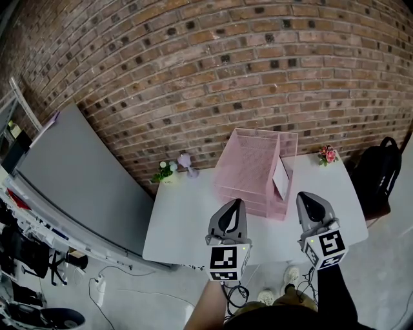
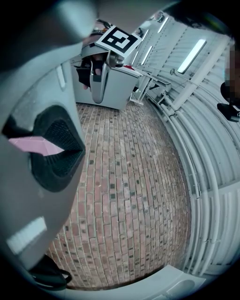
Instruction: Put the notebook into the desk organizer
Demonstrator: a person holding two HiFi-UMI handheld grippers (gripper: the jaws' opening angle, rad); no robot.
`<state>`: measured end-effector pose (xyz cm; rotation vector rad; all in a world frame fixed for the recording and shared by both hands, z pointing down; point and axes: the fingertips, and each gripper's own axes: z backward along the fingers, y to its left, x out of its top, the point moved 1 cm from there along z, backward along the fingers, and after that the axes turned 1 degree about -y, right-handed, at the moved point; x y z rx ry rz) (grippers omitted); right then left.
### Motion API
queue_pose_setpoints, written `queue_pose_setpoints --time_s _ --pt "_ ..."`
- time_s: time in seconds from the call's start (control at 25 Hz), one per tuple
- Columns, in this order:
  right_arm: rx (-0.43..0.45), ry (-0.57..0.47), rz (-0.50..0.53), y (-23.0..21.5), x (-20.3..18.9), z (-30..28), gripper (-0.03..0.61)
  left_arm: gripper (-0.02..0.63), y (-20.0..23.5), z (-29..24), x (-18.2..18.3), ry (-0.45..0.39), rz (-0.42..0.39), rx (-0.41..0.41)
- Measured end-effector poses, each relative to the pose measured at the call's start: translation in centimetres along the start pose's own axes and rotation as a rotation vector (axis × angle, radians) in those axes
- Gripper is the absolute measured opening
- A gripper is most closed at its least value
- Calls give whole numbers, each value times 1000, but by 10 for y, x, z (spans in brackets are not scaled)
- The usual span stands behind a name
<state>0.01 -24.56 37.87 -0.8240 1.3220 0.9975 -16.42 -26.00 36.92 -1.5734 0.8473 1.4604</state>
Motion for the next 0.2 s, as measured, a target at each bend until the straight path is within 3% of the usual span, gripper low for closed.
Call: queue_pose_setpoints --time_s 0.2 --pt "-3 -1 -13 -2 -3 -2 0 8 -1 -3 -2 3 -21 -6"
